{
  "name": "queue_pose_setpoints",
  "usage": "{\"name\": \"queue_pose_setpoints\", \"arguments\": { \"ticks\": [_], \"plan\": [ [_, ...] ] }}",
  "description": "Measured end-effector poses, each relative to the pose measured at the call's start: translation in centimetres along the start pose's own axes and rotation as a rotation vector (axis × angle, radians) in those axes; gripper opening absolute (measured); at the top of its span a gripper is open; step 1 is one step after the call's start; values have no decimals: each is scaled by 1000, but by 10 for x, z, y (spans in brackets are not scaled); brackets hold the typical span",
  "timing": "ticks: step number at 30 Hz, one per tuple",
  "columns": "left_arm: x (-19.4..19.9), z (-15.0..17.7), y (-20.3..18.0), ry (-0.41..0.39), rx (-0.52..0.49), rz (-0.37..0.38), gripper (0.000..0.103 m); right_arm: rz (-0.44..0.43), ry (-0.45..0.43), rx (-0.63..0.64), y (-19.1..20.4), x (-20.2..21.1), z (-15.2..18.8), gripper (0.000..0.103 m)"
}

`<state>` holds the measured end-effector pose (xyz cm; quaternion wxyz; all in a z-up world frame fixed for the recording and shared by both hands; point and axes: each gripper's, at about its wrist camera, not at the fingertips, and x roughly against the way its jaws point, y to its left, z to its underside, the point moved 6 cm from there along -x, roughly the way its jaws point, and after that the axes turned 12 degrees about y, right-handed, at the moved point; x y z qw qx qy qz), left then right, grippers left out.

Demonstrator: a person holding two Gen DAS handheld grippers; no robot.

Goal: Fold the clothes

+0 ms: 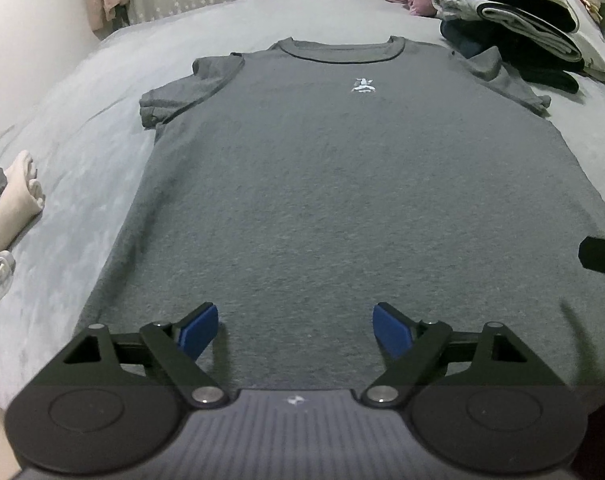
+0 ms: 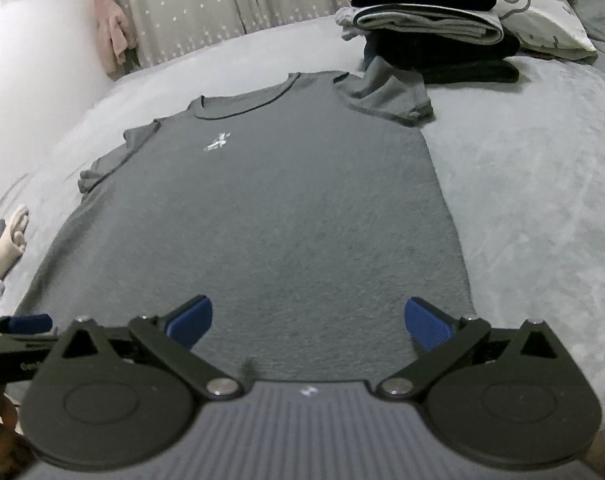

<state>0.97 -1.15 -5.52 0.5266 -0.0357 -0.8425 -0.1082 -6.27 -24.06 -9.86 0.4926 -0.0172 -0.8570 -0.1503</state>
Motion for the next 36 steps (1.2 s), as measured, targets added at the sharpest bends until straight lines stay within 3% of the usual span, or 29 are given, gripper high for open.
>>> {"name": "queue_pose_setpoints", "arguments": {
  "ticks": [36],
  "plan": [
    [-1, -1, -1, 10, 12, 14, 85, 16, 29, 14, -4, -8, 0, 102]
  ]
}}
